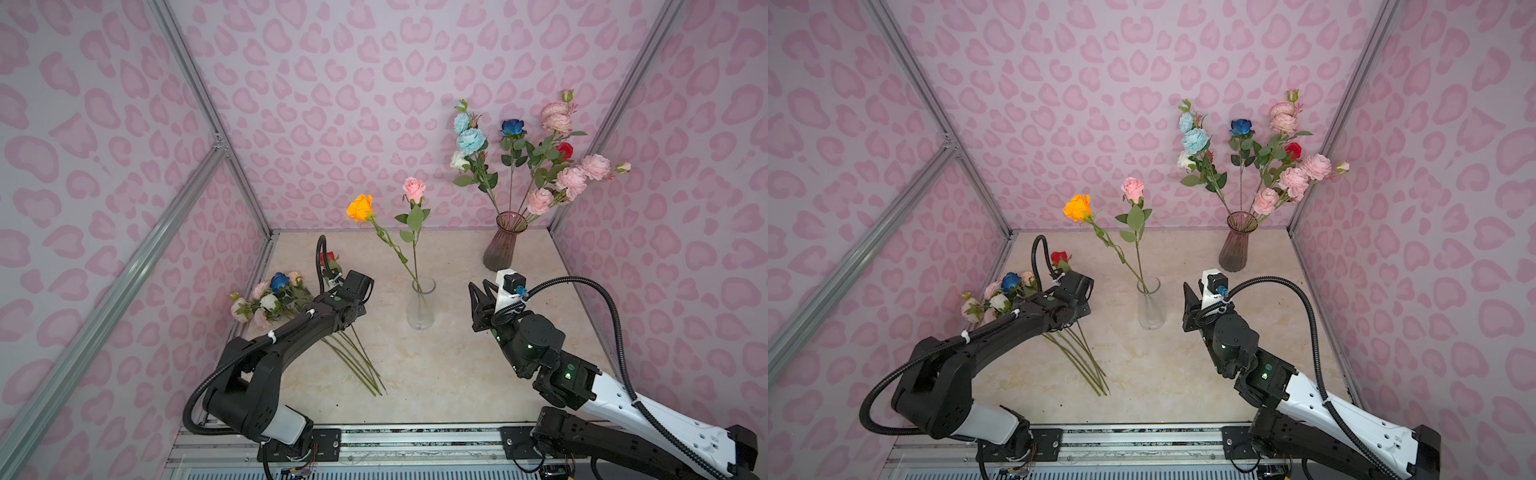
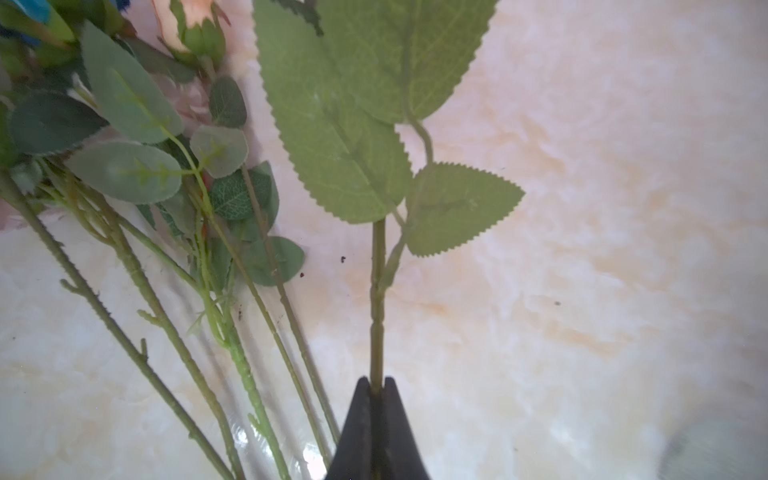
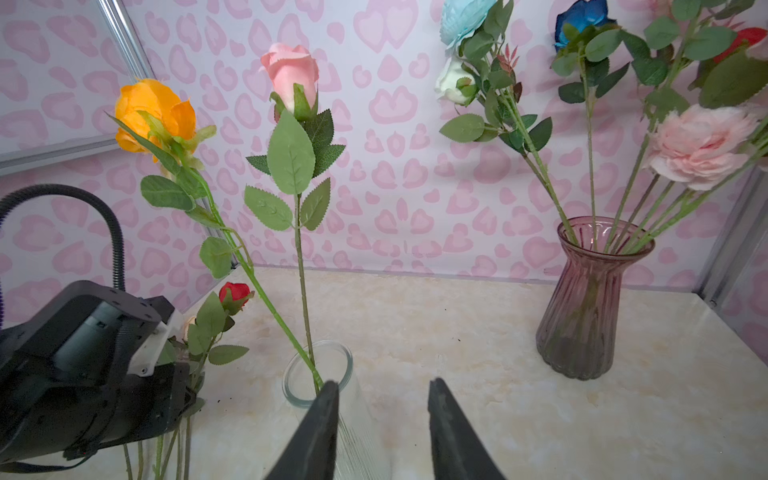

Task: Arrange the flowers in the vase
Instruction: 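Lift the red rose upright toward the right gripper with the left gripper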

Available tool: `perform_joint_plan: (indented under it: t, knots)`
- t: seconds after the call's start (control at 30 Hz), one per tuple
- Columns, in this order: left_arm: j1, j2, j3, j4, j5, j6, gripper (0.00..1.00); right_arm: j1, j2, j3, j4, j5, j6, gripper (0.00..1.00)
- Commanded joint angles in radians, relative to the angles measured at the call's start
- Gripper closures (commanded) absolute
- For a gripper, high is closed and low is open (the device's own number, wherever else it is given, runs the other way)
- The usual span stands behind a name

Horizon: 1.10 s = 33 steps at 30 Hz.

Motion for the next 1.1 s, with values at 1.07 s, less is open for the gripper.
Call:
perform_joint_plan:
  t: [1.07]
  knots:
    - [-0.219, -0.717, -0.036, 0.454, 0.661, 0.467, 0.97, 0.012, 0.367, 0.439, 0.139, -0.803, 0.224, 0.46]
